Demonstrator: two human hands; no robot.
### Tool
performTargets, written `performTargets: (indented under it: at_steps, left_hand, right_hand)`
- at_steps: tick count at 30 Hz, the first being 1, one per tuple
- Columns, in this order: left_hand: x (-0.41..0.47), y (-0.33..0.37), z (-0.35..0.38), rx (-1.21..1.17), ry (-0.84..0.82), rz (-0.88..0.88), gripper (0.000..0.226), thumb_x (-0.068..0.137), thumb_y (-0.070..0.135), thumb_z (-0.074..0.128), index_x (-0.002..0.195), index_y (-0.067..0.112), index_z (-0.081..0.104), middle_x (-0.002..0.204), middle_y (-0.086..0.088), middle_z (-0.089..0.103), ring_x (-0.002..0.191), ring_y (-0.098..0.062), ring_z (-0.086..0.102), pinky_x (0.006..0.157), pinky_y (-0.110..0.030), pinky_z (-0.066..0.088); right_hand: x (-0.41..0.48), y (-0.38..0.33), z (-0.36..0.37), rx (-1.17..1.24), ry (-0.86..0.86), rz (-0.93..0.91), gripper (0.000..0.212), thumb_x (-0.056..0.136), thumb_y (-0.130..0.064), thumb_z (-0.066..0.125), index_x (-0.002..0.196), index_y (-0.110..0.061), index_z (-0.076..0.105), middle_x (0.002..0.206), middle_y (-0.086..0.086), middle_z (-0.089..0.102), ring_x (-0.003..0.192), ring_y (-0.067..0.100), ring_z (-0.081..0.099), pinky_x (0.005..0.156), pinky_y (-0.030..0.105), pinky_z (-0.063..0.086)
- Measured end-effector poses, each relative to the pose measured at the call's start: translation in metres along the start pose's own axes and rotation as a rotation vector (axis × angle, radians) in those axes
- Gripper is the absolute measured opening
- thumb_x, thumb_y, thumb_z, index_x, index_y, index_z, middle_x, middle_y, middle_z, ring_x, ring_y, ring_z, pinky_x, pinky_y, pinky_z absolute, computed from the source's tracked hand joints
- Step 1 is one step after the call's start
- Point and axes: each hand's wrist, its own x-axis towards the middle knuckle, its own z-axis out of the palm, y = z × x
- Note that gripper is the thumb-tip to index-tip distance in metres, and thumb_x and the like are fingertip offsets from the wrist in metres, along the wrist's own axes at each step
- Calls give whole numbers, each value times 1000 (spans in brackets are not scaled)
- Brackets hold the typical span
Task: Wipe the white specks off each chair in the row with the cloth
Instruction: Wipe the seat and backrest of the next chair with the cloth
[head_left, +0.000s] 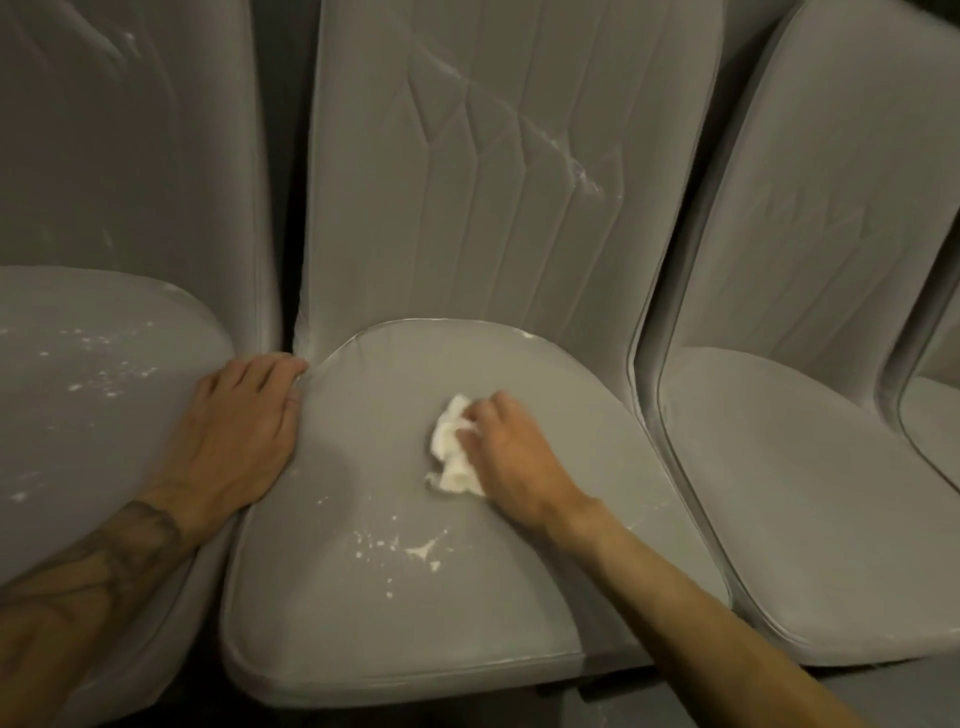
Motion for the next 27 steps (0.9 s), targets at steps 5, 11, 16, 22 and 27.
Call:
performTargets:
  at_steps: [5,11,16,22,27]
  left_hand:
    - [0,-2,1,9,-3,1,39,103,26,32,130,13,56,130,-11,60,116,-33,54,98,-51,44]
    - [0,-2,-1,-3,-23,-11,40,102,27,31,131,15,55,131,-10,59,117,-31,53,98,-51,44]
    - [0,2,-4,-7,-13,-11,37,103,26,31,129,16,56,129,-6,59,116,-28,53,98,-46,43]
    - [-1,-6,-4,-113,-8,-4,39,99,18,34,130,10,55,129,-13,60,116,-32,55,100,-47,43]
    - [-3,-2,-17,-182,7,10,39,96,13,40,129,6,58,126,-17,60,111,-35,56,97,-45,43]
  right_hand:
    - [14,-46,24,31,100,74,25,97,-30,52,98,-6,58,96,17,53,83,35,50,77,46,46]
    - [2,-57,11,105,-50,-194,33,103,-34,40,105,-5,56,103,16,53,93,34,49,87,43,40]
    - [47,-40,23,42,46,124,30,93,-27,47,93,1,57,93,23,55,80,41,53,71,51,47]
    - [25,-96,27,195,-31,-201,27,103,-31,45,108,-6,54,106,13,50,93,30,46,87,40,37]
    - [72,-71,31,131,-29,-33,31,101,-28,46,112,0,56,111,22,53,98,40,50,91,50,40]
